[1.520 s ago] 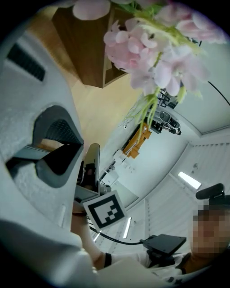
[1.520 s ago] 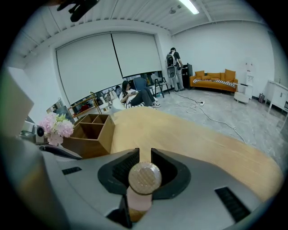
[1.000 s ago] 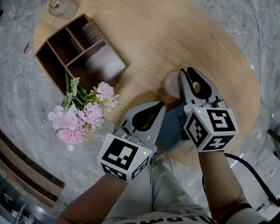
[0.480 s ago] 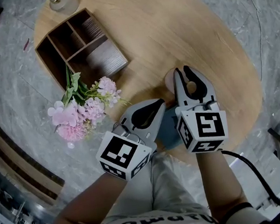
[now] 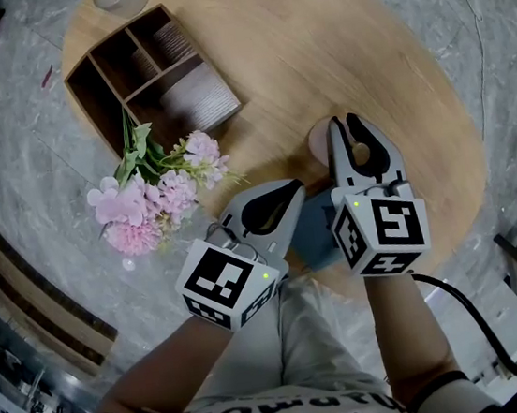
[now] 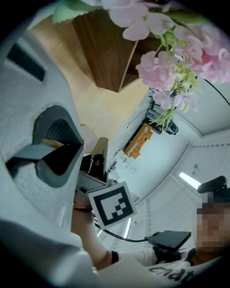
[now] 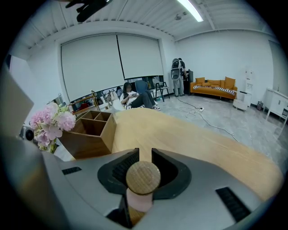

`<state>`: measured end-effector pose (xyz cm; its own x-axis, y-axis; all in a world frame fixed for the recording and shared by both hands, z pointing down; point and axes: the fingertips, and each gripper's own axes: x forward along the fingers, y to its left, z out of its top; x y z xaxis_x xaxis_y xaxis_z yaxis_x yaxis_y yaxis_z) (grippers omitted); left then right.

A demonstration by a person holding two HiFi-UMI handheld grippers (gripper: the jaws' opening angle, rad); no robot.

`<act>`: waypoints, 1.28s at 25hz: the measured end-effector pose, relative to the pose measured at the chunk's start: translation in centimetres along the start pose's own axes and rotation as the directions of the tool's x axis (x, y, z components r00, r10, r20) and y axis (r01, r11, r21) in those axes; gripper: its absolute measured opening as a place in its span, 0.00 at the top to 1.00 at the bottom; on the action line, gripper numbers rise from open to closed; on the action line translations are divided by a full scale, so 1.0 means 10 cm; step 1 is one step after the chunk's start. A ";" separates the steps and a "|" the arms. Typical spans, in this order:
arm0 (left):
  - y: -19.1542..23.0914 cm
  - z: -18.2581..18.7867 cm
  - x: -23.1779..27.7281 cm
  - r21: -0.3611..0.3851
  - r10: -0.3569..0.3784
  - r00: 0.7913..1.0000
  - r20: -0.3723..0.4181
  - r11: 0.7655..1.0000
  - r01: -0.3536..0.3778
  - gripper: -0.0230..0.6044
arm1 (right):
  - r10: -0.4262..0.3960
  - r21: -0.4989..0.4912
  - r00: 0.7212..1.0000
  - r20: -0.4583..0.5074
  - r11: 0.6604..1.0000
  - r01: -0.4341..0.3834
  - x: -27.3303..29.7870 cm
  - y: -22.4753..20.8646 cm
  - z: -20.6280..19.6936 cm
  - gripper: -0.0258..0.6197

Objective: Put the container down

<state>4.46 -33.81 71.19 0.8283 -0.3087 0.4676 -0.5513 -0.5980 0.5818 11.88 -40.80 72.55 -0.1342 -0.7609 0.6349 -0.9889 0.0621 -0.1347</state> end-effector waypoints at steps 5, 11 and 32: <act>0.00 -0.02 -0.02 -0.001 0.000 1.000 0.001 1.000 0.000 0.94 | -0.010 -0.026 1.000 0.006 1.000 0.011 -0.01 0.02 0.00 0.82; 0.01 -0.05 -0.05 -0.003 0.001 1.000 0.003 1.000 -0.001 0.94 | -0.021 -0.068 1.000 0.010 0.997 0.022 0.00 0.05 -0.01 0.82; -0.09 0.01 -0.24 -0.017 0.017 1.000 0.026 1.000 -0.017 0.94 | -0.040 -0.029 0.999 -0.011 0.999 0.040 0.01 0.00 -0.02 0.82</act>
<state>2.98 -32.62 69.55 0.8210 -0.3380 0.4601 -0.5667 -0.5801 0.5851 11.81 -40.75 72.78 -0.0947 -0.7559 0.6478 -0.9949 0.0501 -0.0871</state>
